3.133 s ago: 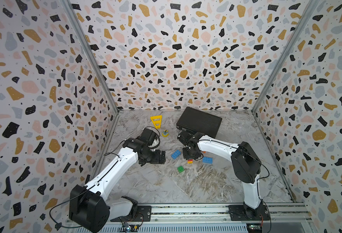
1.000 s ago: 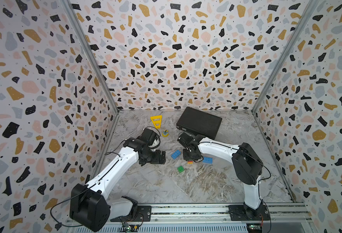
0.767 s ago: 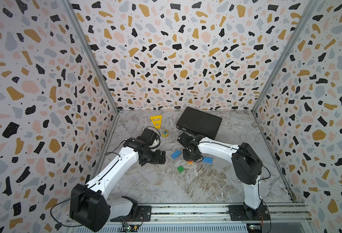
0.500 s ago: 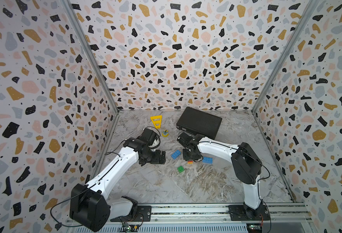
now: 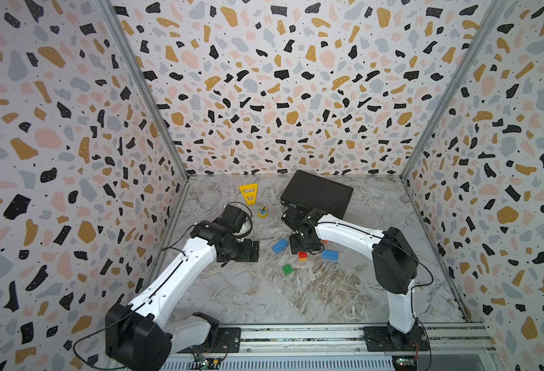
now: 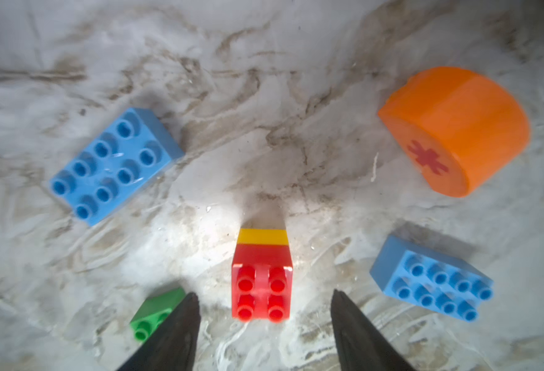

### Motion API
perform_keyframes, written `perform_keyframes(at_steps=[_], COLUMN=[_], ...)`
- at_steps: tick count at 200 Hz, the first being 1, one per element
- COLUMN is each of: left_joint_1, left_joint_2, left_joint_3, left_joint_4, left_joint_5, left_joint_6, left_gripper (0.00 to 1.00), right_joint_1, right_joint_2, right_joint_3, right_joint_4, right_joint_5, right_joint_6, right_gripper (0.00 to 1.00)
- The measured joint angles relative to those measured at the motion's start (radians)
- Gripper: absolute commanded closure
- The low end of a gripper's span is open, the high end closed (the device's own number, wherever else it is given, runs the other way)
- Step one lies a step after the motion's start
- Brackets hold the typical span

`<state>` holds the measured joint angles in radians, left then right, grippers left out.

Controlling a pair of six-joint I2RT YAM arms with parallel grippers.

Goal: Assemble an ice cream with lego
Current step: Assemble the lego brick with the lego brick, then pick up the lego brick from the center of the board.

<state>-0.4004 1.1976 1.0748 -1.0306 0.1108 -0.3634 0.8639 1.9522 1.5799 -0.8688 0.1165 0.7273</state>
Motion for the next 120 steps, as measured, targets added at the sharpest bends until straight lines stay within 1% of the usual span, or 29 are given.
perform_keyframes(at_steps=[23, 51, 68, 88, 120], left_joint_1=[-0.056, -0.185, -0.27, -0.353, -0.429], left_joint_2=[-0.043, -0.039, 0.018, 0.117, 0.248], left_joint_3=[0.001, -0.01, -0.014, -0.014, -0.014], left_joint_4=[-0.02, -0.015, -0.004, 0.042, 0.159], left_joint_5=[-0.004, -0.005, -0.019, -0.032, -0.05], left_joint_6=[-0.054, -0.176, -0.26, -0.356, -0.507], left_gripper=[0.15, 0.25, 0.29, 0.3, 0.31], right_joint_1=[-0.009, -0.042, -0.073, -0.106, -0.124], right_joint_2=[-0.105, -0.252, -0.328, -0.397, -0.478], right_joint_3=[-0.031, -0.101, -0.15, -0.209, -0.29], right_joint_4=[0.0, -0.005, -0.013, -0.022, -0.031], right_joint_5=[0.005, 0.002, 0.0, -0.012, -0.036], right_joint_6=[-0.024, -0.08, -0.125, -0.183, -0.261], right_gripper=[0.37, 0.41, 0.42, 0.43, 0.44])
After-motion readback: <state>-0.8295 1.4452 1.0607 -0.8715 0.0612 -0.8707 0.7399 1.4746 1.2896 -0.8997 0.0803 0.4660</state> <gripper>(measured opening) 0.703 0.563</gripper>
